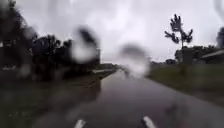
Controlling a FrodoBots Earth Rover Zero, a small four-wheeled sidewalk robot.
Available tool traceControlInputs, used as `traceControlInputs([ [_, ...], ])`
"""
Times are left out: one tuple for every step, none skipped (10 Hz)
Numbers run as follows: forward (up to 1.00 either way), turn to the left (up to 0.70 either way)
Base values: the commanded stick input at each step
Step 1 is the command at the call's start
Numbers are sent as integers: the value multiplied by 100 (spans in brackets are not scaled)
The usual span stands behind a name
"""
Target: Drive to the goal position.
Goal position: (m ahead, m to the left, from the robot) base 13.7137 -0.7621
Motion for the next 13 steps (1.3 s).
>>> traceControlInputs([
  [85, -11],
  [85, -33],
  [85, -34],
  [85, -34],
  [85, -28],
  [85, -16],
  [85, 0],
  [85, 0],
  [85, 0],
  [85, 0],
  [85, 0],
  [85, 0],
  [85, 0],
])
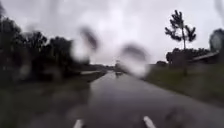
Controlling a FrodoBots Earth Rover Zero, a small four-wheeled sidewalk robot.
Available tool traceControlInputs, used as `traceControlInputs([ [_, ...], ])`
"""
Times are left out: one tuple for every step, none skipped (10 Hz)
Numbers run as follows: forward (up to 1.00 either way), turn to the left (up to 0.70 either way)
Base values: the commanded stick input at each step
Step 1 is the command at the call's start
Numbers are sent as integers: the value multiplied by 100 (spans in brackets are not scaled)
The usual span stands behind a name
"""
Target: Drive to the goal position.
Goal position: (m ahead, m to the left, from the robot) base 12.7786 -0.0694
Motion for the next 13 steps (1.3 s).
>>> traceControlInputs([
  [85, 0],
  [85, 0],
  [85, 0],
  [85, 0],
  [85, 0],
  [85, 0],
  [85, 0],
  [85, 0],
  [85, 0],
  [85, 0],
  [85, 0],
  [85, 0],
  [85, 0],
])
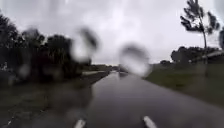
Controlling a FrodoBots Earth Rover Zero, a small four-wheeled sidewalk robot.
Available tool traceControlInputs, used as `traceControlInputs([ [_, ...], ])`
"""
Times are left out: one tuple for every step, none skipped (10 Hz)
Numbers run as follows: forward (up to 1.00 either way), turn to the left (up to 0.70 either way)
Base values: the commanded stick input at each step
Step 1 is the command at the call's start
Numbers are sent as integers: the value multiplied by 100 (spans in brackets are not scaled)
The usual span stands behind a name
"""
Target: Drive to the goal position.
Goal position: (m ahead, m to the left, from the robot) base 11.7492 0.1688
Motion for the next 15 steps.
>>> traceControlInputs([
  [85, 0],
  [85, 0],
  [85, 0],
  [85, -6],
  [85, -20],
  [85, -32],
  [85, -9],
  [85, 0],
  [85, 0],
  [85, 0],
  [85, 0],
  [85, 0],
  [85, 0],
  [85, 0],
  [85, -7],
])
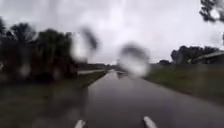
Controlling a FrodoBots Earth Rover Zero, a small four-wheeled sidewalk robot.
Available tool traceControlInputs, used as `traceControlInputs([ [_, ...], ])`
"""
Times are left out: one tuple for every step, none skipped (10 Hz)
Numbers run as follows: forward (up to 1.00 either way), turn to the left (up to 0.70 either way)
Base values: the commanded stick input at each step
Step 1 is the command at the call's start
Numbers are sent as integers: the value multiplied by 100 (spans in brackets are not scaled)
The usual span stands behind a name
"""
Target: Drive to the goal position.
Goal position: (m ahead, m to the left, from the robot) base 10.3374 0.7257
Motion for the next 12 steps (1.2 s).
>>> traceControlInputs([
  [85, -26],
  [85, -26],
  [85, -14],
  [85, -1],
  [85, 0],
  [85, 0],
  [85, 0],
  [85, 0],
  [85, 0],
  [85, 0],
  [85, -27],
  [85, -33],
])
